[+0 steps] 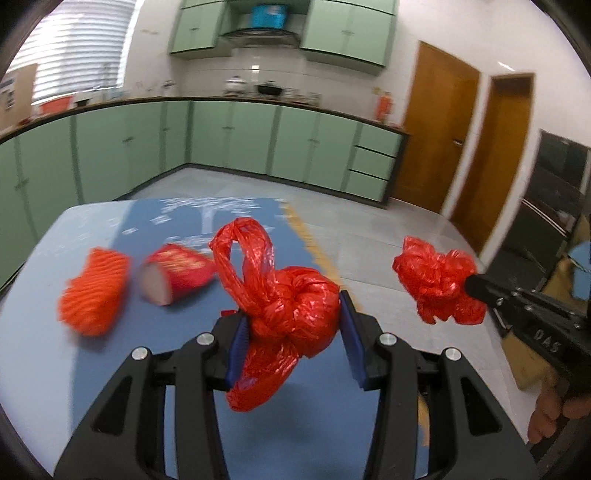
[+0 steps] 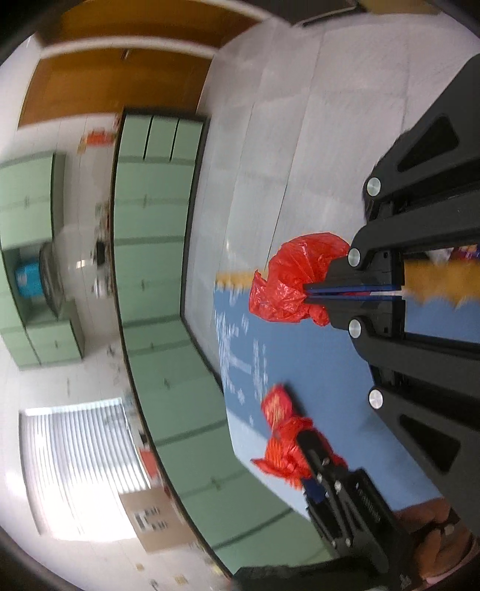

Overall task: Collect trash
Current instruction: 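Carry both red bags over the bin and open both tools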

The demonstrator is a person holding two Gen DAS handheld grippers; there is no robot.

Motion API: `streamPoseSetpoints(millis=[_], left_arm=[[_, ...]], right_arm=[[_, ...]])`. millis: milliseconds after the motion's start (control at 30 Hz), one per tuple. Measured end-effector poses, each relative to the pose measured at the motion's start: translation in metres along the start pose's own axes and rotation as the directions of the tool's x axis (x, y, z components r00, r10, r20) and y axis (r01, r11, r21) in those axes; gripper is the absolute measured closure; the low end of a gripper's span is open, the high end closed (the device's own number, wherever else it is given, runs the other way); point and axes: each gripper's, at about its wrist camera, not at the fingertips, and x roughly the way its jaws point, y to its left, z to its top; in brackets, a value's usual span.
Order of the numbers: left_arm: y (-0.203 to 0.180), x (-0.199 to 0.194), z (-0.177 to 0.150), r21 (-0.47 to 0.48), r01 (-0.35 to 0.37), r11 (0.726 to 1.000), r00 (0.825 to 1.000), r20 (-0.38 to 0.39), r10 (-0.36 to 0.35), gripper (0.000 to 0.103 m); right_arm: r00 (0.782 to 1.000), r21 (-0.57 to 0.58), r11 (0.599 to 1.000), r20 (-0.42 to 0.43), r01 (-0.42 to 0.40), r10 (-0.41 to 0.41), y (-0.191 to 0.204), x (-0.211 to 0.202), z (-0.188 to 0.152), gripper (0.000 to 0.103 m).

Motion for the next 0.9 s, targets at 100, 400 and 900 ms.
streamPoseSetpoints(millis=[100, 400, 900], left_arm=[[-0.03, 0.011, 0.001, 0.046, 0.067, 0.997, 0.998, -0.009, -0.066, 0.06], [-0.11, 0.048, -0.01, 0.142, 0.266, 0.954, 0.963, -0.081, -0.256, 0.06], [-0.146, 0.077, -0.034, 0.196, 0.359, 0.913, 0.927, -0.191, -0.323, 0.037]], right_arm=[[0.998, 0.035, 0.997, -0.011, 0.066, -0.066, -0.029, -0.008, -0.009, 0.102], [0.982, 0.124, 0.974, -0.045, 0.19, -0.186, -0.09, -0.028, -0.036, 0.102], [0.968, 0.205, 0.946, -0.09, 0.25, -0.236, -0.13, -0.032, -0.064, 0.102]])
